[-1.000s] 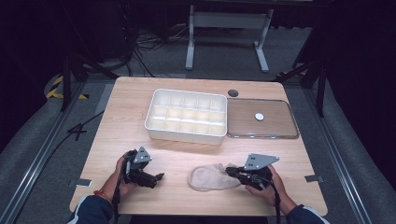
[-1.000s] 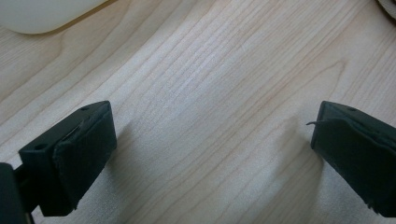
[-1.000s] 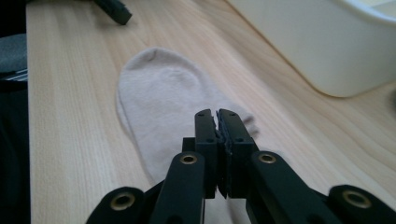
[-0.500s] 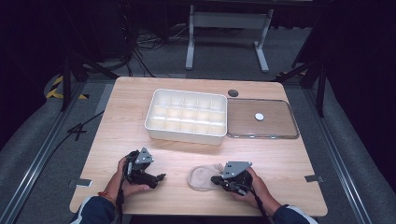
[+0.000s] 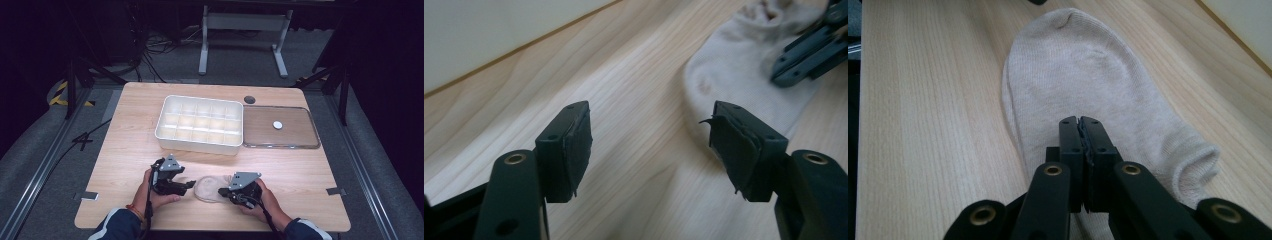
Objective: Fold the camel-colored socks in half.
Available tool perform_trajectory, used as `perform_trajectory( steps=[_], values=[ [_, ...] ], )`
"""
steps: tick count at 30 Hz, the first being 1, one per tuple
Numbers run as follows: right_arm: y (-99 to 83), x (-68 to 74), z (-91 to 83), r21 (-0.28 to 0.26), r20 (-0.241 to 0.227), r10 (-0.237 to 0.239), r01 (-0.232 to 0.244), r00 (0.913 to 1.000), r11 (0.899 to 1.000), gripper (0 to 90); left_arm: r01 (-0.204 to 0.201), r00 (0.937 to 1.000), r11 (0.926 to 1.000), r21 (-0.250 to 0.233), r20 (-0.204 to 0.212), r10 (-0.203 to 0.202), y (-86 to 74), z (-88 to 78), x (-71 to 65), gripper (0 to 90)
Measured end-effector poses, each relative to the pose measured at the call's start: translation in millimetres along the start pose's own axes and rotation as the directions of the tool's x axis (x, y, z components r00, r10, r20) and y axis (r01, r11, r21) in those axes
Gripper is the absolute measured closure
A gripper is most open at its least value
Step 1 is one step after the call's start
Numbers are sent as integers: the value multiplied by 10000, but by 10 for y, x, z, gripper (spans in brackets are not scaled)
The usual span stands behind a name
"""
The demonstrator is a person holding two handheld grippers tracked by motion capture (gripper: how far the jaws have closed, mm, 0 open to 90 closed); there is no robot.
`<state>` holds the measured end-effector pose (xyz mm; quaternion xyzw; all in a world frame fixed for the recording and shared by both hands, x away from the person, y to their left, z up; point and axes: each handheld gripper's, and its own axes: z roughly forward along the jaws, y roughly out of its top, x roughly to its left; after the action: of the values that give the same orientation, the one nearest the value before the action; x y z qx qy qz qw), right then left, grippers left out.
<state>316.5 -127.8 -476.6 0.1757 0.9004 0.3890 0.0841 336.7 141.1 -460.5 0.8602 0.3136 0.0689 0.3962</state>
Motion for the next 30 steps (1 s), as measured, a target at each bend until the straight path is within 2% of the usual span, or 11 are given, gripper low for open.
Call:
perform_trajectory(
  steps=[1, 5, 7, 9, 12, 13, 17, 19, 23, 25, 30],
  values=[
    [6, 5, 5, -12, -23, 28, -28, 10000, 10000, 891, -174, 9998, 9998, 74, -124, 175, 21, 26, -30, 358],
    [11, 5, 10, -6, -1, -29, 29, 10000, 10000, 891, -261, 9996, 9994, 238, -136, 264, 59, 118, -87, 381],
    [10, 1, 11, 4, 17, -66, 66, 10000, 10000, 890, -530, 9980, 9967, 609, -308, 550, 71, 194, -131, 416],
    [10, 8, 9, -5, 0, -96, 96, 10000, 10000, 890, -656, 9973, 9934, 938, -280, 685, 57, 255, -161, 452],
    [7, 11, 10, -24, 26, -135, 135, 9999, 9999, 890, -691, 9973, 9927, 987, -174, 712, 44, 257, -169, 510],
    [5, 9, 9, -32, 10, -125, 125, 9999, 9999, 890, -821, 9963, 9912, 1042, -160, 842, 48, 254, -169, 512],
    [5, 9, 9, -29, 1, -139, 139, 9999, 9999, 890, -735, 9973, 9923, 998, 31, 735, 37, 254, -177, 563],
    [5, 9, 9, -26, 3, -158, 158, 9999, 9999, 891, -850, 9964, 9908, 1054, 167, 837, 39, 247, -184, 627],
    [5, 9, 10, -34, 6, -192, 192, 9998, 9998, 891, -836, 9962, 9907, 1077, 354, 802, 36, 242, -190, 731],
    [6, 15, 17, -54, 147, -271, 272, 9995, 9996, 891, -659, 9964, 9919, 1088, 596, 596, 23, 228, -170, 771],
    [7, 11, 25, -112, 131, -253, 255, 9996, 9996, 891, -398, 9973, 9950, 920, 652, 338, 10, 224, -161, 810]
  ],
)
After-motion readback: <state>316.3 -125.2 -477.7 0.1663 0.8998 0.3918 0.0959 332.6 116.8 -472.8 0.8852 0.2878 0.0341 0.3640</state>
